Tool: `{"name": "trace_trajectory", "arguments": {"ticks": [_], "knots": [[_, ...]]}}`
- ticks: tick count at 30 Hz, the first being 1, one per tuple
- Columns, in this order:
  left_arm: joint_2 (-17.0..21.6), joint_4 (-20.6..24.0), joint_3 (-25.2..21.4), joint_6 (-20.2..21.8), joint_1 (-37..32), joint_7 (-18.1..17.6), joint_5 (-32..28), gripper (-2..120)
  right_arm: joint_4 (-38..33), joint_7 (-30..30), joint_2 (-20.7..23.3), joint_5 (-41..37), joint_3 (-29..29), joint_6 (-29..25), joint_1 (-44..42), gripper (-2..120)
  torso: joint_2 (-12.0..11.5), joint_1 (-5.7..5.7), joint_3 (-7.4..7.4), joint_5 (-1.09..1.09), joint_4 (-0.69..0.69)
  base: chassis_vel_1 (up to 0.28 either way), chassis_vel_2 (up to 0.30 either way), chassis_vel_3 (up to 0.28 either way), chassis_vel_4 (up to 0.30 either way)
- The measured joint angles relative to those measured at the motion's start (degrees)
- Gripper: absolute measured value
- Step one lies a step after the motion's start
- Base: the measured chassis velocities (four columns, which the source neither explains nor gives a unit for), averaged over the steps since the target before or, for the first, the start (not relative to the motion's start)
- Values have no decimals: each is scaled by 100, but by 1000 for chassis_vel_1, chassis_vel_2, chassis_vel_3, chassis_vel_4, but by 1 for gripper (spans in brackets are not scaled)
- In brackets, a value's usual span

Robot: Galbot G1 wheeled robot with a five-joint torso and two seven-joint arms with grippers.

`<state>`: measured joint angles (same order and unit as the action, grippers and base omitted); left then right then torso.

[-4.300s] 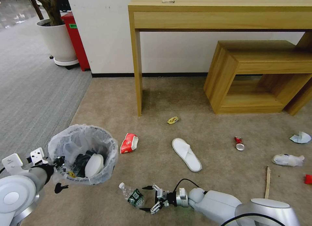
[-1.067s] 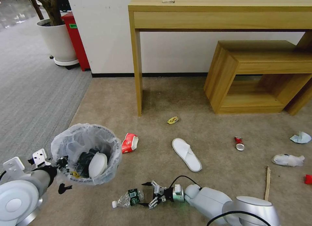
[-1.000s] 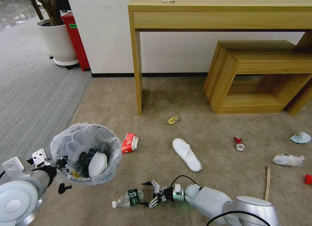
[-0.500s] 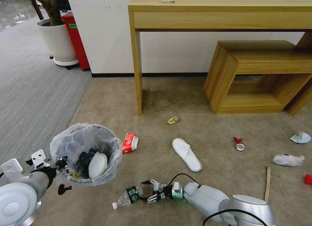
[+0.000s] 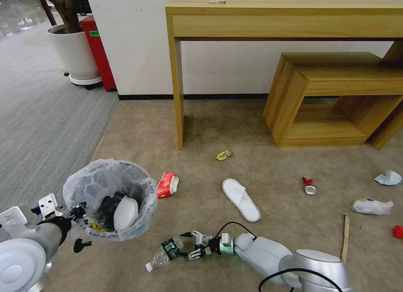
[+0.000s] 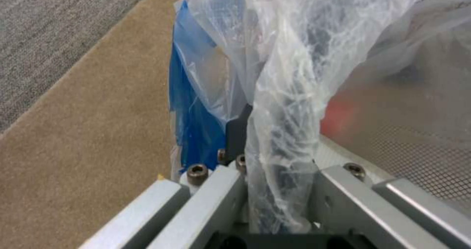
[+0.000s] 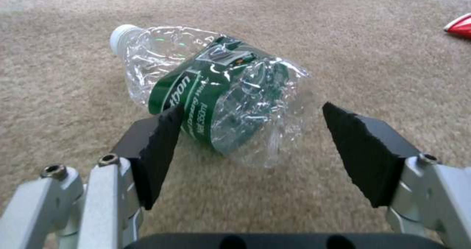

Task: Pick up the trash bin and place the garbage on the floor into it.

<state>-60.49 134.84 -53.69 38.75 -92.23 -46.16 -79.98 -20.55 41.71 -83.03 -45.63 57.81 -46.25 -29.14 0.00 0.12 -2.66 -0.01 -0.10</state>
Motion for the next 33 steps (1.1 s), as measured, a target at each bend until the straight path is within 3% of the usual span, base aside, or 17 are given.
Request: {"name": "trace_trajectory", "arguments": {"ticks": [8, 21, 24, 33], "knots": [[25, 7, -97, -25, -53, 59, 8, 0, 57, -3, -69, 91, -27, 0, 1, 75, 0, 0, 0, 0, 0, 0, 0, 0, 0], [16, -57, -20, -44, 22, 83, 62, 0, 106, -15, -83, 168, -66, 0, -1, 48, 0, 0, 0, 0, 0, 0, 0, 0, 0], [16, -74, 6, -47, 42, 84, 74, 0, 119, -15, -83, 188, -76, -1, -2, 37, 0, 0, 0, 0, 0, 0, 0, 0, 0], [12, -110, 39, -55, 79, 84, 111, 0, 125, -15, -77, 259, -136, -3, -4, 26, 0, 0, 0, 0, 0, 0, 0, 0, 0]]}}
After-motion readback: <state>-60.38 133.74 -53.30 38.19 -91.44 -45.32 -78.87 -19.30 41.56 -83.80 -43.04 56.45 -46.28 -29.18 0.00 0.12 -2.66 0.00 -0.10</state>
